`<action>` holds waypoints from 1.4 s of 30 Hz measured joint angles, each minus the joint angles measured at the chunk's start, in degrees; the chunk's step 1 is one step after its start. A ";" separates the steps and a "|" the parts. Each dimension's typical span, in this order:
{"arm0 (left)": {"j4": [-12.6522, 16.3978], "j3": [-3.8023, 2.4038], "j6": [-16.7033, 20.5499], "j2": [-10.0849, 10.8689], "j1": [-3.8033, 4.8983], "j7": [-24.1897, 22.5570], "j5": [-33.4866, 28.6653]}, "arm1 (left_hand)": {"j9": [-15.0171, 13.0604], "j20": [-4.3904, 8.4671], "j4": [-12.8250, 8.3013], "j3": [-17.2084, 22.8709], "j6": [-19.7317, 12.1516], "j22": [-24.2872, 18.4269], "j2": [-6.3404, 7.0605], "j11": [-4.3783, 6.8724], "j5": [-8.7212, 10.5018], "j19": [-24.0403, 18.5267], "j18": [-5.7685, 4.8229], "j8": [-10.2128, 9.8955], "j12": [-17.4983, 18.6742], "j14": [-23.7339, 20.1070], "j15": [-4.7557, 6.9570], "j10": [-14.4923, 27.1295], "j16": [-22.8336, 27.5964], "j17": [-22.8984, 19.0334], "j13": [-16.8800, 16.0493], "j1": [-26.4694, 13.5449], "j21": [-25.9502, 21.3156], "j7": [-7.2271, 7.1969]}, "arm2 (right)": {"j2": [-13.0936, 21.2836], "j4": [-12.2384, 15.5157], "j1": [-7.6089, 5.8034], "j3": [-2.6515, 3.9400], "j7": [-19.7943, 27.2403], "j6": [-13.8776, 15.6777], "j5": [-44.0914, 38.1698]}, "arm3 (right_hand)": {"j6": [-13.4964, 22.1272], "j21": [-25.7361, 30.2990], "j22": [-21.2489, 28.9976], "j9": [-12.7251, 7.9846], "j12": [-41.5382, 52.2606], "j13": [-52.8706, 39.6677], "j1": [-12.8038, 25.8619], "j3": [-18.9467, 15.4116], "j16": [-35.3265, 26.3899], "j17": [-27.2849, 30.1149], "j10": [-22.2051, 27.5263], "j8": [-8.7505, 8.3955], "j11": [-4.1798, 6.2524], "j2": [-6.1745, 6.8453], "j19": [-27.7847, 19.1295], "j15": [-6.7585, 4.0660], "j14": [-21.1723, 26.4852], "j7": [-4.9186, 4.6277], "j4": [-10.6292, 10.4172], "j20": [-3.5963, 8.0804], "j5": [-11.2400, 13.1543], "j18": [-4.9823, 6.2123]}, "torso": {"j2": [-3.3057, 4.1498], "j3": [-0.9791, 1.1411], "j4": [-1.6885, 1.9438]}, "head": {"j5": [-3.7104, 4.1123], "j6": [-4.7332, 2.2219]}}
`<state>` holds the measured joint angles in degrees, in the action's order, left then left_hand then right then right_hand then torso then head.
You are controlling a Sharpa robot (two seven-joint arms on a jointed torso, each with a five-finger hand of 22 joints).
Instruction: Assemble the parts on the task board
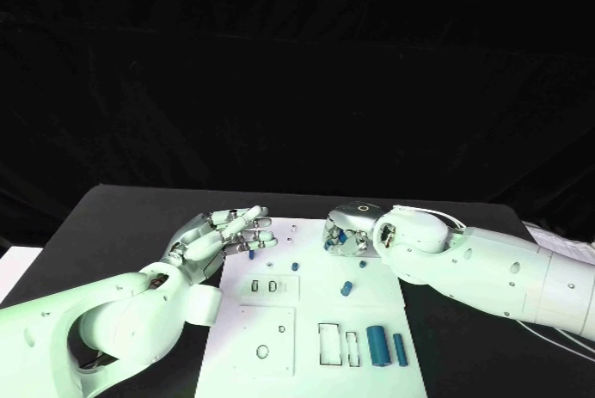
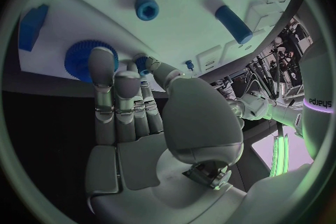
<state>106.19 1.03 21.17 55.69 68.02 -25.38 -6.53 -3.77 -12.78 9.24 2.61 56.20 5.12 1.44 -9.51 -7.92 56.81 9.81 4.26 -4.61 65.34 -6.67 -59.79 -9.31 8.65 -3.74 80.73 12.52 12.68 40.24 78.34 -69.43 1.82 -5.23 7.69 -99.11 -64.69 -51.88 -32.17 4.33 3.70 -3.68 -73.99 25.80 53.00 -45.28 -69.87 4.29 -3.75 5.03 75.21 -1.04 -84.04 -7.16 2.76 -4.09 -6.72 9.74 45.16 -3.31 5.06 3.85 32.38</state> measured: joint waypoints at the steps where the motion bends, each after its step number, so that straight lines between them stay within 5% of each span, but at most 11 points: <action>1: -0.01 0.00 0.00 0.00 0.00 0.02 0.00 | 0.00 0.00 0.00 0.00 0.00 0.00 0.00 0.00 0.00 0.00 0.00 0.00 0.00 0.00 0.00 0.00 0.00 0.00 0.00 0.00 0.00 0.00 | -0.01 0.00 -0.01 0.01 0.05 0.04 0.01 | -0.42 -0.75 -0.96 0.00 0.00 0.01 -0.10 0.25 0.48 -0.39 -0.21 0.06 0.21 -0.10 0.13 0.00 0.00 0.00 -0.19 0.13 0.32 0.01 | 0.03 -0.02 0.02 | 0.03 0.01; 8: -0.10 0.00 0.01 0.03 0.03 0.14 -0.01 | 0.00 0.00 -0.16 -0.15 0.00 0.00 -0.24 0.00 0.00 0.00 0.00 0.00 0.00 0.00 0.00 0.00 0.00 0.07 0.00 0.24 0.00 0.00 | 0.06 0.28 0.12 -0.11 0.29 1.72 0.03 | -1.85 -5.45 -6.91 0.09 0.15 0.01 -1.01 2.10 3.69 -3.53 -1.81 0.49 0.58 -0.80 1.45 -0.42 0.01 0.00 -0.19 0.39 2.11 -0.93 | 0.15 -0.08 0.13 | 0.14 -0.14; 19: -0.48 0.00 0.01 0.10 0.05 0.22 -0.02 | 0.00 0.00 -0.31 -0.01 0.00 0.01 -0.22 0.00 0.00 0.00 0.00 0.00 0.00 0.00 0.00 0.00 0.00 0.06 0.00 0.22 0.00 0.00 | -0.75 0.96 0.23 -0.13 -0.12 9.43 0.08 | -1.98 -7.16 -8.81 0.09 0.00 0.01 -1.74 3.26 4.82 -4.64 -2.02 0.56 0.38 -0.52 1.45 -0.41 0.01 0.11 -0.09 0.39 2.88 -0.93 | 0.36 -0.15 0.26 | -0.01 -0.74; 28: -0.70 0.00 0.00 0.13 0.06 0.24 -0.03 | 0.00 0.00 -0.31 -0.01 -0.01 0.00 -0.22 0.00 0.00 0.00 0.00 0.00 0.00 0.00 0.00 0.00 0.06 0.06 0.01 0.22 0.00 0.01 | -3.80 -1.61 0.13 -0.09 -1.30 14.15 0.15 | -1.98 -7.58 -9.12 0.21 -0.12 0.10 -1.75 3.48 5.09 -4.87 -2.01 0.20 0.37 -0.52 1.45 -0.41 0.01 0.13 -0.30 0.39 3.10 -0.92 | 0.53 -0.23 0.38 | -0.12 -0.98; 42: -0.70 -0.02 -0.01 0.17 0.23 0.29 -0.04 | 0.00 0.00 -0.31 -0.01 -0.21 -0.05 -0.22 0.00 0.00 0.00 -0.01 0.00 0.00 0.00 0.00 0.00 0.27 0.10 0.01 0.22 0.00 0.21 | -7.99 -5.92 0.12 -0.09 -1.57 16.14 0.79 | -1.94 -8.04 -9.70 0.88 -0.45 0.12 -2.12 3.71 5.64 -5.29 -1.99 -0.23 0.36 -0.29 1.44 -0.40 0.01 0.12 -0.55 0.39 3.32 -0.92 | 0.84 -0.30 0.54 | -0.21 -0.81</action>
<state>105.49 1.01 21.16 55.85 68.25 -25.09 -6.57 -3.77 -12.78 8.93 2.60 55.99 5.07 1.22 -9.52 -7.92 56.81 9.80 4.26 -4.61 65.34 -6.67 -59.79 -9.04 8.76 -3.73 80.96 12.53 12.89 32.25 72.42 -69.32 1.73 -6.80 23.83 -98.32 -66.63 -59.92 -41.87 5.22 3.25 -3.56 -76.11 29.51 58.64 -50.57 -71.86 4.05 -3.40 4.75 76.65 -1.44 -84.03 -7.04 2.21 -3.70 -3.39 8.83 46.00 -3.61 5.60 3.64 31.57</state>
